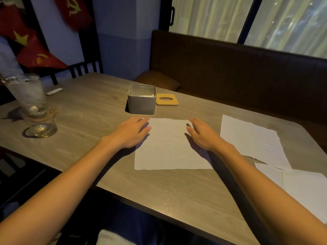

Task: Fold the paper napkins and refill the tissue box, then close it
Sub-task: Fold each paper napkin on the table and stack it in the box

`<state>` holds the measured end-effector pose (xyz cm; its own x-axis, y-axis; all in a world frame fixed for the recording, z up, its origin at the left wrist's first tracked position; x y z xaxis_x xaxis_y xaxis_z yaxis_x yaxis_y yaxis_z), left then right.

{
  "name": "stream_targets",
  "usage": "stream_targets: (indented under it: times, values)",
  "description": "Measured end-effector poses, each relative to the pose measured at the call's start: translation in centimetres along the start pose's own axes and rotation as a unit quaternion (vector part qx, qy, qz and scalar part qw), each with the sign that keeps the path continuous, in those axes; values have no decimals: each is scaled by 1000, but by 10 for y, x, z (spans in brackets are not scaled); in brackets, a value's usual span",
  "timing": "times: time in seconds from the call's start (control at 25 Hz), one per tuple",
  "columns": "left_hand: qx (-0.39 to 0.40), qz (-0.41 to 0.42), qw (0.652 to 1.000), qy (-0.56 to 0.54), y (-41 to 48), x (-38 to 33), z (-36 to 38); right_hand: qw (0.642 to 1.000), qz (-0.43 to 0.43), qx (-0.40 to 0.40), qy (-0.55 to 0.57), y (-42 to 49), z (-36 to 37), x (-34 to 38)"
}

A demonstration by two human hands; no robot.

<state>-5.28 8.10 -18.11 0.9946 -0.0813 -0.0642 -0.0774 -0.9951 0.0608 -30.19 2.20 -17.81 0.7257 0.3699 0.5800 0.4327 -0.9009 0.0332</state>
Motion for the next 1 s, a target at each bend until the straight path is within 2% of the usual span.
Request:
stream_targets:
  times: [0.08, 0.28, 0.48, 0.56, 0.68, 0.88, 1.0]
  values:
    - [21, -2, 1000, 1, 22, -1, 0, 1000, 21, 3, 13, 23, -7, 2]
    - [57, -40, 993, 99, 54, 13, -2, 997, 37, 54, -34, 63, -9, 8]
    - [110, -23, 993, 32, 59, 16, -2, 997, 53, 53, -18, 72, -14, 7]
    - [80, -16, 995, -55, 58, 15, -4, 998, 42, 41, -4, 69, -18, 7]
    - [7, -39, 980, -197, 52, 18, -15, 998, 34, 15, 55, 60, -32, 10]
    - [-83, -32, 960, -265, 34, 15, -41, 998, -30, 0, 64, 38, -58, 26]
    - [-116, 11, 950, -288, 9, 9, -50, 997, -65, 24, 46, 18, -63, 34]
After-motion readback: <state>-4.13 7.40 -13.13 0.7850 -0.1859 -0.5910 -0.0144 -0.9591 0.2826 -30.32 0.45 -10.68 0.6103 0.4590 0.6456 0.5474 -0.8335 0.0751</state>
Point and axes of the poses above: each hand's wrist, its own y-axis towards the middle knuckle, its own z-axis out of the palm, x = y × z, the point moved 7 cm from there along y, towards the middle knuckle, and after that the axes turned 14 degrees about y, right-handed, at the moved point
